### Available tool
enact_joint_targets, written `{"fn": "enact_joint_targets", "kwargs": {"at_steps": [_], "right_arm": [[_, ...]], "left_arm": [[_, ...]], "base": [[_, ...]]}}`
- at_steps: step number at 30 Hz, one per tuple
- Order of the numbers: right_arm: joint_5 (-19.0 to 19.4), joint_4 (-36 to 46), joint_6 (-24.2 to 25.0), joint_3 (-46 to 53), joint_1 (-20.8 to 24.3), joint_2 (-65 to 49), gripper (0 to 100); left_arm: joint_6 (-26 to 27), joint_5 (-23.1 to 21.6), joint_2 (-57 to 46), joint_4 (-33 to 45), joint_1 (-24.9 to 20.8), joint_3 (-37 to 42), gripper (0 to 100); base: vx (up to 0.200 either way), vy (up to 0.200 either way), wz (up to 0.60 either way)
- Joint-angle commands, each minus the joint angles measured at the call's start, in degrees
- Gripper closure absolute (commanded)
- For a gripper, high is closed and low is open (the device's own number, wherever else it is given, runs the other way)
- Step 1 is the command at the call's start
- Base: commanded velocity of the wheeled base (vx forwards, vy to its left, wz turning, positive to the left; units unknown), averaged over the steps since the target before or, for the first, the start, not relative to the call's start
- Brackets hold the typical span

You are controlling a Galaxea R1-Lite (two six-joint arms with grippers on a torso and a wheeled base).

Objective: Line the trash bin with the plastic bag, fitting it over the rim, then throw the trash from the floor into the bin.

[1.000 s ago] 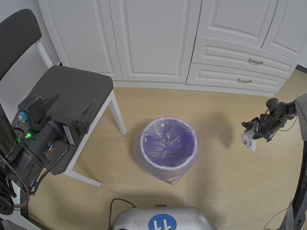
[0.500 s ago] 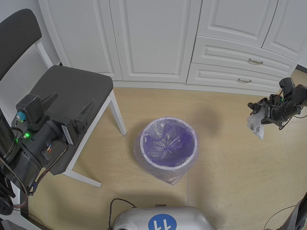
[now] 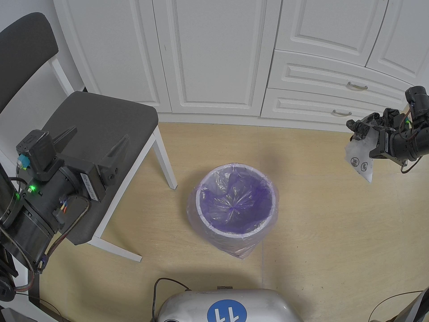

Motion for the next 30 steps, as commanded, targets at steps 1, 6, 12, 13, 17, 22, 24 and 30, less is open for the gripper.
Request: {"fn": "enact_joint_targets", "kwargs": {"at_steps": [1,6,12,13,17,22,24,30], "right_arm": [[-0.22,-0.12,0.02,3.01,3.71,-8.17,100],[-1.98,-0.64,0.02,6.79,8.46,-13.44,100],[-10.6,-6.71,0.11,12.24,15.49,-17.13,100],[-11.83,-7.85,0.11,13.2,16.98,-17.83,100],[-14.55,-9.08,0.11,15.05,21.2,-19.94,100],[-19.91,-9.17,1.25,15.75,27.97,-22.05,100],[-21.76,-9.26,1.6,16.02,29.99,-22.49,100],[-30.28,-11.63,1.69,18.21,36.76,-23.37,100]], "left_arm": [[0.08,0.04,-0.33,0.0,0.04,-0.01,0],[0.08,0.04,-0.33,0.0,0.04,-0.01,0],[0.6,0.04,-0.51,0.0,0.21,-0.01,0],[0.6,0.04,-0.68,0.0,0.21,-0.01,0],[0.69,0.04,-1.47,0.0,0.21,-0.01,0],[0.69,0.04,-1.91,0.0,0.21,-0.09,0],[0.87,0.04,-1.91,0.0,0.21,-0.01,0],[0.95,0.04,-1.83,0.0,0.48,-0.09,0]], "base": [[0.0,0.0,0.0],[0.0,0.0,0.0],[0.0,0.0,0.0],[0.0,0.0,0.0],[0.0,0.0,0.0],[0.0,0.0,0.0],[0.0,0.0,0.0],[0.0,0.0,0.0]]}}
